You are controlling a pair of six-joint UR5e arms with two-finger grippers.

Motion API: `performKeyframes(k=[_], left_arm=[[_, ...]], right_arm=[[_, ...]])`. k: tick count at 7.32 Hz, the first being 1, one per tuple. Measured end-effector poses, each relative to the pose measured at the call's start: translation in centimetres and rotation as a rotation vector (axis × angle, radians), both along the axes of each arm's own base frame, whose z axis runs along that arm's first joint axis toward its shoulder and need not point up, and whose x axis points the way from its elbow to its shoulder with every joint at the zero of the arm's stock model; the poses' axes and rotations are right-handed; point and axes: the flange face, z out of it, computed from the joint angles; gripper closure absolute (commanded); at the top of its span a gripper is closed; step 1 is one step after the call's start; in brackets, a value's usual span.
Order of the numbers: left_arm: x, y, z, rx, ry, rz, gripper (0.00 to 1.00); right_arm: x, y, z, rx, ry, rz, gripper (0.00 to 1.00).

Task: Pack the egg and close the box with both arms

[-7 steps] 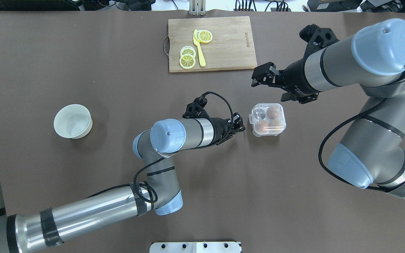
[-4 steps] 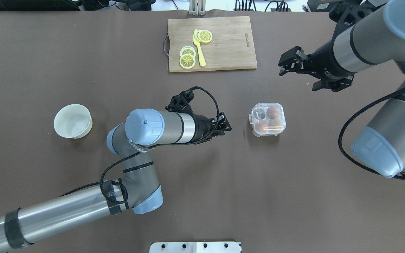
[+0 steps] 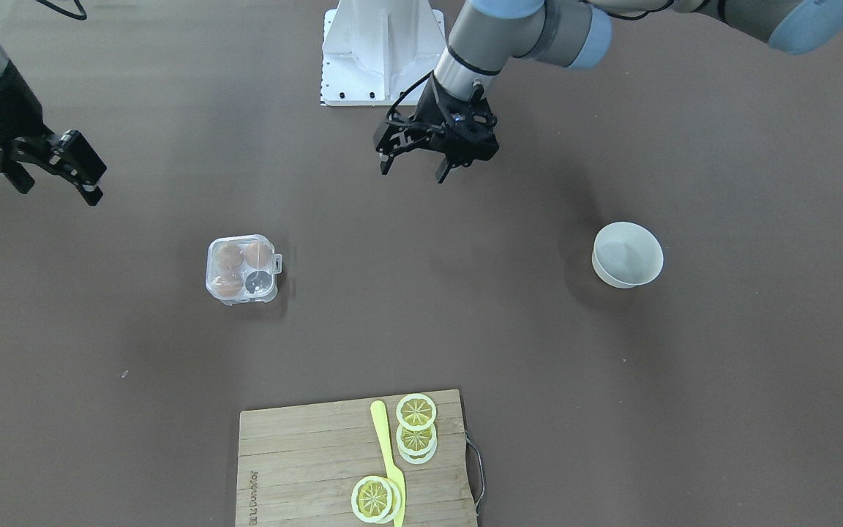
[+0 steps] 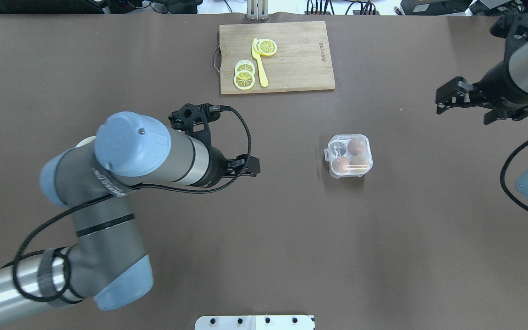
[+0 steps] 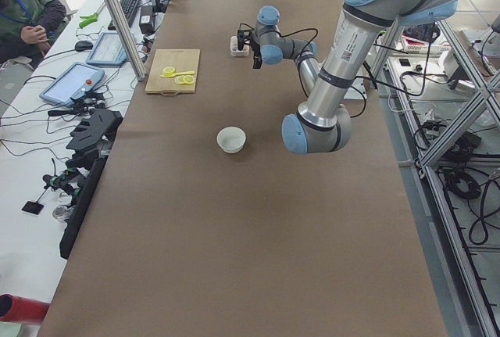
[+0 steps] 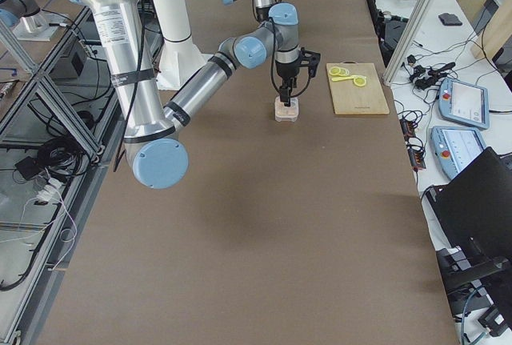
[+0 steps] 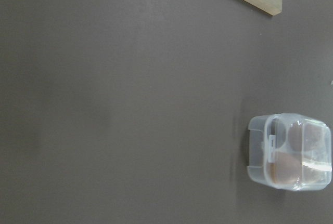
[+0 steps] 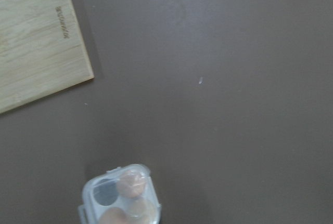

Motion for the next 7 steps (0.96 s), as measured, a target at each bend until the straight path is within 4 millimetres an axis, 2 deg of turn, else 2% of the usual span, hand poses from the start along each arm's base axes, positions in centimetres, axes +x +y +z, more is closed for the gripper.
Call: performKeyframes(k=[1,2,3,5,6,7], left_arm=[[-4.5,0.1,0.5,0.047,-0.114,0.031,0.01],[-8.7,-0.4,2.1,0.089,-0.208,0.074,0.01],[-13.3,-1.9,5.1,0.124,-0.279,0.131,0.01],[-23.1,-6.2,12.5,0.180,-0.377,0.230,0.01],[-27.9,-8.4,16.6,0.193,-0.412,0.270,0.01],[-32.5,-10.5,21.1,0.194,-0.428,0.314,0.01]], right_arm=[[2.5,0.8,3.9,0.038,0.064,-0.098,0.00],[5.4,1.5,7.6,0.076,0.115,-0.199,0.00],[9.0,2.0,11.3,0.106,0.137,-0.294,0.00],[17.2,3.6,19.0,0.137,0.120,-0.420,0.00],[20.5,4.7,22.3,0.120,0.108,-0.425,0.00],[23.1,6.0,25.4,0.086,0.099,-0.411,0.00]])
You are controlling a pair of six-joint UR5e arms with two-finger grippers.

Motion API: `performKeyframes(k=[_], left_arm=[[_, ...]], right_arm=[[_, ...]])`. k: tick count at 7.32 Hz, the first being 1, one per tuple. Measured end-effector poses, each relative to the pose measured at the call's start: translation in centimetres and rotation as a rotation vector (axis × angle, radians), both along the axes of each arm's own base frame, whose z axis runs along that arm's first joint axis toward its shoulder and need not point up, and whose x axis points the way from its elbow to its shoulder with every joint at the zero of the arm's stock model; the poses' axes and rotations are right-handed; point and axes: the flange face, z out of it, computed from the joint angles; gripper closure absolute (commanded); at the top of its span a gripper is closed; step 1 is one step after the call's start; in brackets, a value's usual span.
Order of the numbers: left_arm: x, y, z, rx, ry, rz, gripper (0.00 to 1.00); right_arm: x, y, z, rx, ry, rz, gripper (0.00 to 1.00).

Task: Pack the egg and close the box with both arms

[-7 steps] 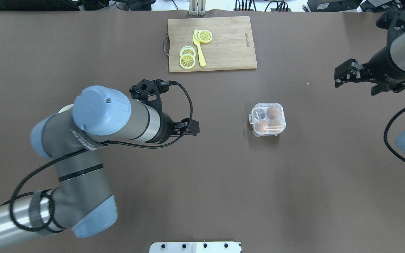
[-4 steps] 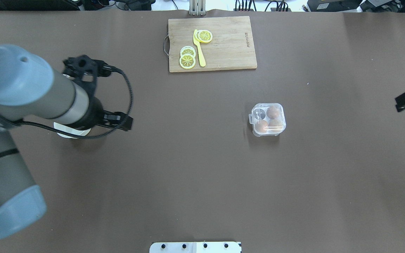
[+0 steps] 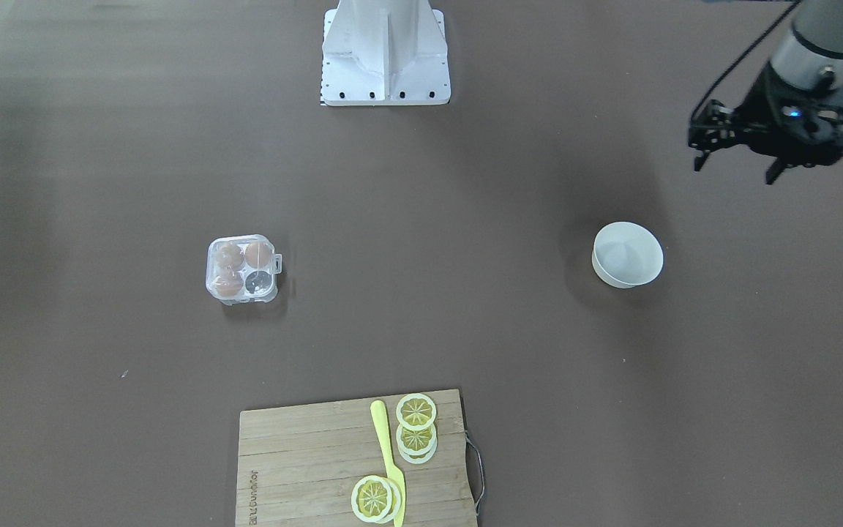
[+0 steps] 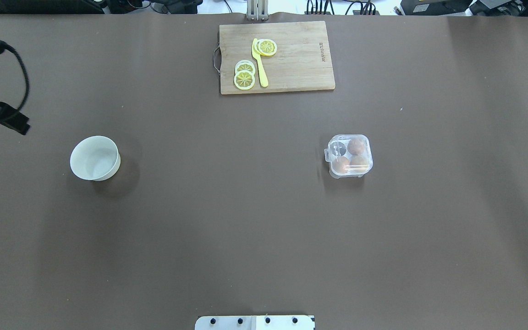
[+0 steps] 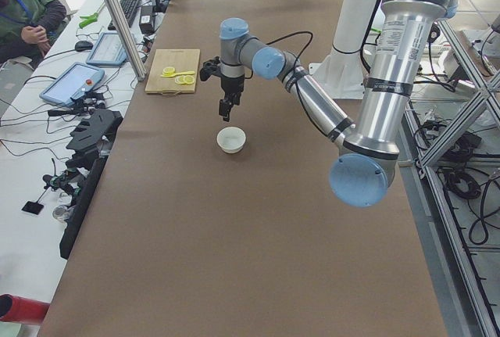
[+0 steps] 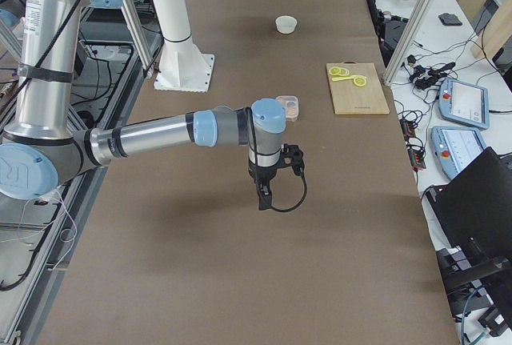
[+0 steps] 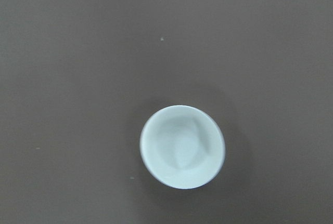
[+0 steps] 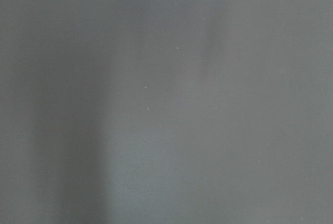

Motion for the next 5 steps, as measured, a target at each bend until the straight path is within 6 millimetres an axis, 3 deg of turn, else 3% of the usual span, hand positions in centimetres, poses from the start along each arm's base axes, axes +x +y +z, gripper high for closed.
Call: performKeyframes(k=[2,3,5], left_arm=[[-8.3,-2.3,9.2,-0.054,0.018,0.050,0.01],[-11.5,-2.1,13.4,-0.112,0.034,0.028,0.01],[-14.9,-0.4,19.3,-0.181,0.046,-0.021,0.01]], right_arm=[[2.6,2.6,4.5,-0.063,0.000,0.015,0.00],[3.0,3.7,6.0,-0.095,-0.002,0.021,0.00],[3.1,4.6,7.3,-0.127,-0.006,0.027,0.00]])
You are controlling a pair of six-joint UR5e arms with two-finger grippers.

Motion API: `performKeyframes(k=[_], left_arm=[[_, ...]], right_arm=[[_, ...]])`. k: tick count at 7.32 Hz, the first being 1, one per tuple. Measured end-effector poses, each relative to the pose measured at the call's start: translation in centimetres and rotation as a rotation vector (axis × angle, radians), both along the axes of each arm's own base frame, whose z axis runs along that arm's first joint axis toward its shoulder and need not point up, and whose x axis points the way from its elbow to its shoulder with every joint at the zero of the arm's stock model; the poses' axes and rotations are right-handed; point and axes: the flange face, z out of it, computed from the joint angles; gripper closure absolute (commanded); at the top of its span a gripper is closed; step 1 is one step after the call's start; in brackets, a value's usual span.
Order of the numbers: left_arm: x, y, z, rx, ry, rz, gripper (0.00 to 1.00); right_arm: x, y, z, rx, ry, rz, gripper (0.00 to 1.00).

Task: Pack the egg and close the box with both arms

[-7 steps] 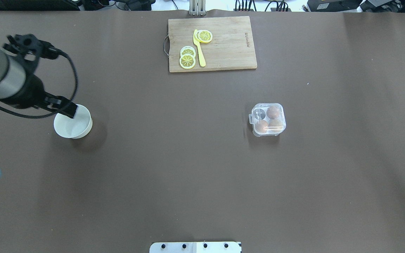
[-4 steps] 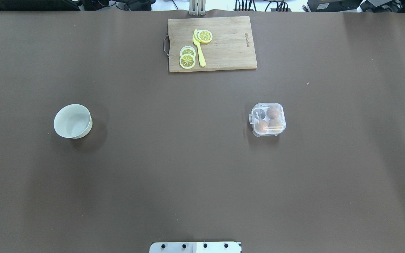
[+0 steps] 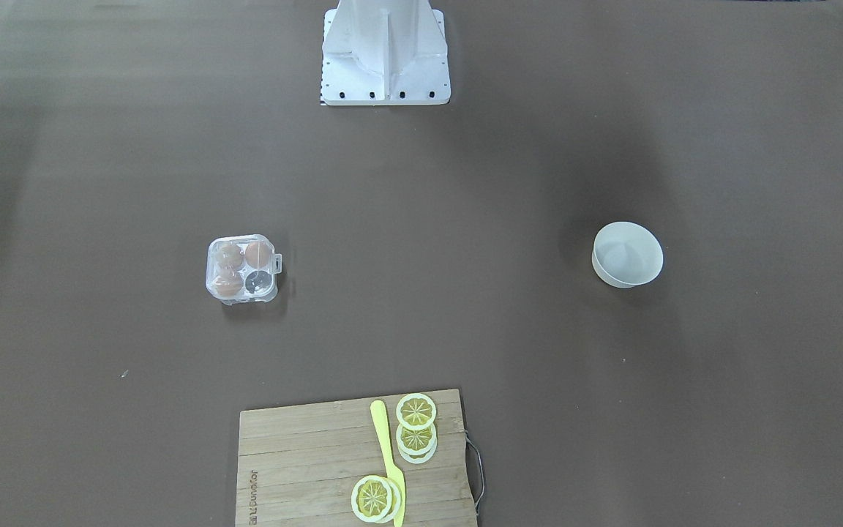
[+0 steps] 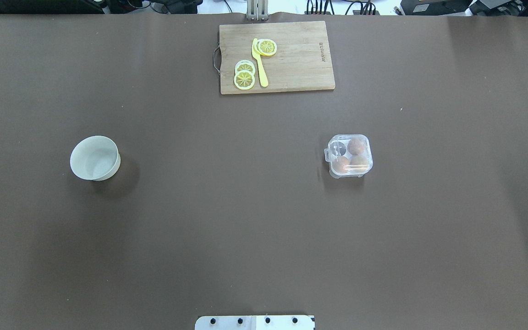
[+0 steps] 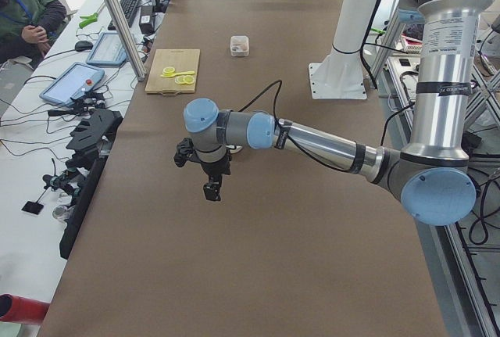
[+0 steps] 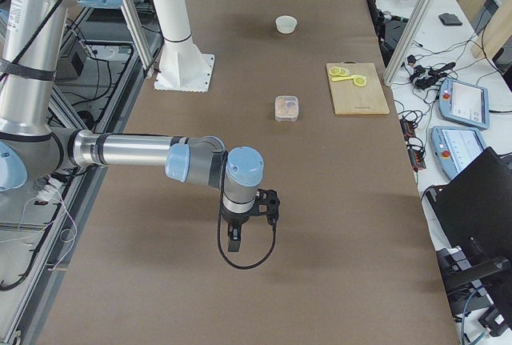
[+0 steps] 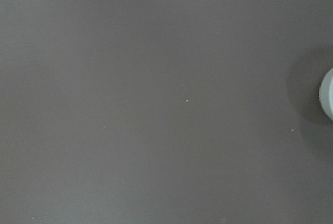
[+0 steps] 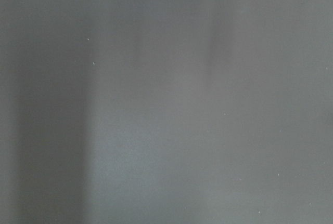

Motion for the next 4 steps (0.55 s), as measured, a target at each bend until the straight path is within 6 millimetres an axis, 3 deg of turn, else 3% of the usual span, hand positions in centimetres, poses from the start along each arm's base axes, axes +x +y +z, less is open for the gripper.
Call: performKeyframes(k=[2,4], left_arm=[[-3.4,3.6,4.6,0.000,0.004,-0.060,0.01],[-5.1,7.9,8.1,0.082,0.009,-0.101,0.01]], right_arm=[[0.0,0.2,0.4,-0.010,-0.003,0.003,0.00],[0.1,0.4,0.4,-0.013,-0.013,0.010,0.00]])
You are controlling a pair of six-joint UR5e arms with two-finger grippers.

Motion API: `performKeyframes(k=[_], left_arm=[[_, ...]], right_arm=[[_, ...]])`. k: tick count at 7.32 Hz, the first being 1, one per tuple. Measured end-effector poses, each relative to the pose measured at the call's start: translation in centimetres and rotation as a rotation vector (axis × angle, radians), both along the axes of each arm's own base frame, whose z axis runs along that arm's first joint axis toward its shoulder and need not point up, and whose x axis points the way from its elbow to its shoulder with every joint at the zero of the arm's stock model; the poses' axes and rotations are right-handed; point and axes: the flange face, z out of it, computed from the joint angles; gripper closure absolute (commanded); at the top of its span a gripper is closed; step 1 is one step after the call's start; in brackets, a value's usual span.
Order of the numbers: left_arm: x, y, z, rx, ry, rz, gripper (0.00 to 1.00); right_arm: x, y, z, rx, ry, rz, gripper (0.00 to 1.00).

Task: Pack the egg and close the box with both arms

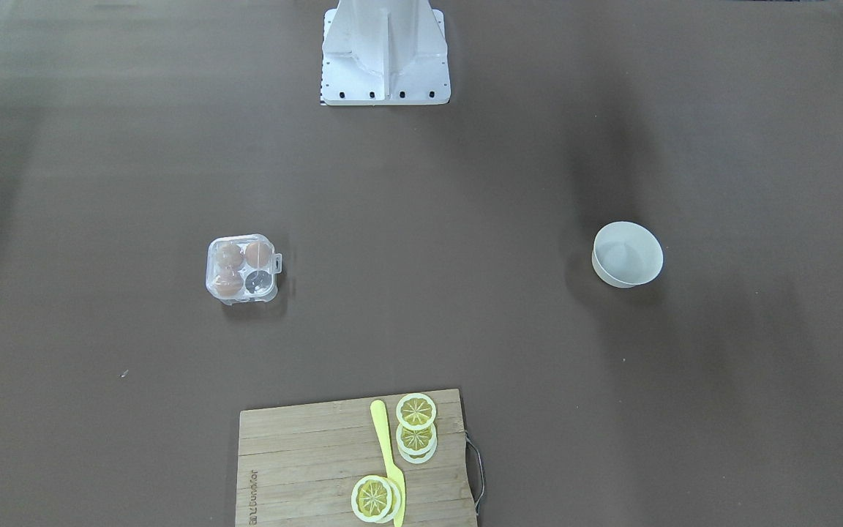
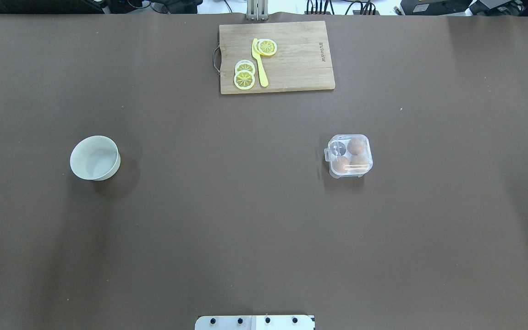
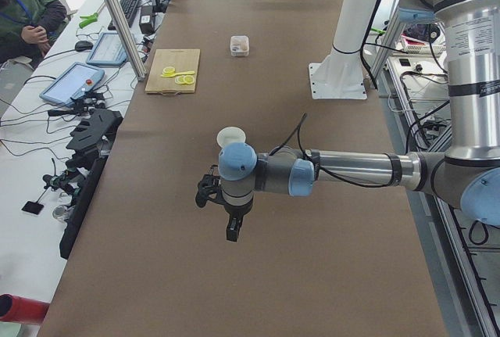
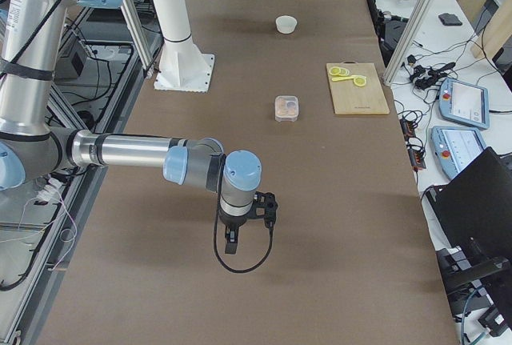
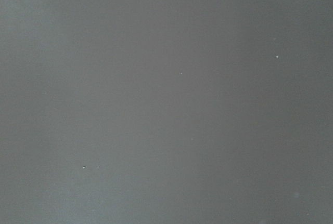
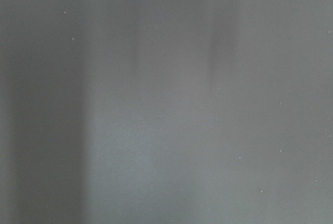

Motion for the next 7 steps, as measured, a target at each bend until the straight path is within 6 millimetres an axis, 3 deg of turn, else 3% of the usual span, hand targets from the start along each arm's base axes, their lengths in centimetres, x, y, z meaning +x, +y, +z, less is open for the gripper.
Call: performKeyframes(k=[2,7], left_arm=[[-0.2,0.9,1.0,0.047,0.008,-0.006,0.01],[0.4,1.6,0.9,0.053,0.081,0.011,0.01]], right_arm=[[0.0,0.0,-0.1,0.002,-0.004,0.002,0.00],[-0.1,0.0,-0.3,0.007,-0.016,0.002,0.00]])
